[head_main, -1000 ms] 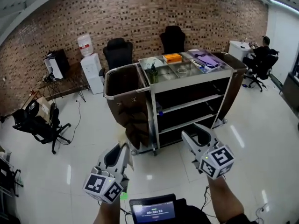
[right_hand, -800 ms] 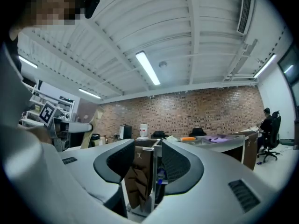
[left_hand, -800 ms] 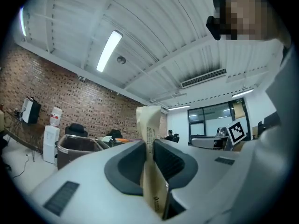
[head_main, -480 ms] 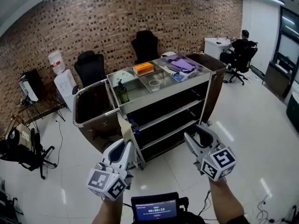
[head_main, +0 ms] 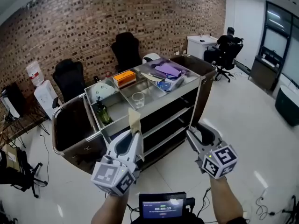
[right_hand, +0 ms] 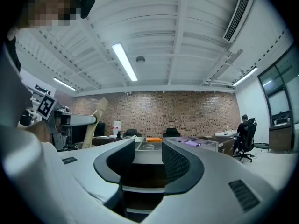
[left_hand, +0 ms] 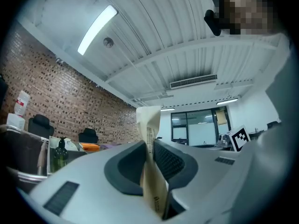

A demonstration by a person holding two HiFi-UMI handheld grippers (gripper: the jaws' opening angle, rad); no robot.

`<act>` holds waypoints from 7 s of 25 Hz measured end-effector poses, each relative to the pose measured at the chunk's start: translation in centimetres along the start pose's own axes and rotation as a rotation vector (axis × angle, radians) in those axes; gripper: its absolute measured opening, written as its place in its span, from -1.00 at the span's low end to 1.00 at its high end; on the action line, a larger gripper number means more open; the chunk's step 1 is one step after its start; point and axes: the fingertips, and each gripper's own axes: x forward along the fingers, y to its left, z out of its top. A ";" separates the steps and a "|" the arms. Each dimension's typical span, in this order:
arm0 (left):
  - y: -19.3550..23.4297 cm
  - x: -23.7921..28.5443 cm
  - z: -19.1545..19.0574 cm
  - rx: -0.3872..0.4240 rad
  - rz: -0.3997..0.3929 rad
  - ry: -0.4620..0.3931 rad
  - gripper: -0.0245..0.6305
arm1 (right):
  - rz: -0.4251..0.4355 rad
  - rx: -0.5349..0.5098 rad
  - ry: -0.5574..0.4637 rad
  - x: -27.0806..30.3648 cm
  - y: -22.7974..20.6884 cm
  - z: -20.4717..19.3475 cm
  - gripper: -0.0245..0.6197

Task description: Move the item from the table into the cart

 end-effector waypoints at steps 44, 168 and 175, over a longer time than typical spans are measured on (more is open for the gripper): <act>19.2 91.6 -3.6 -0.059 0.407 -0.031 -0.73 | 0.462 -0.044 -0.002 55.0 -72.3 0.6 -0.40; 8.5 84.3 -13.4 0.237 0.656 0.129 -0.91 | 0.511 0.063 -0.036 48.4 -82.8 -1.4 -0.59; 4.8 85.3 -14.9 0.218 0.626 0.111 -0.92 | 0.473 0.066 -0.028 45.2 -85.4 -3.1 -0.91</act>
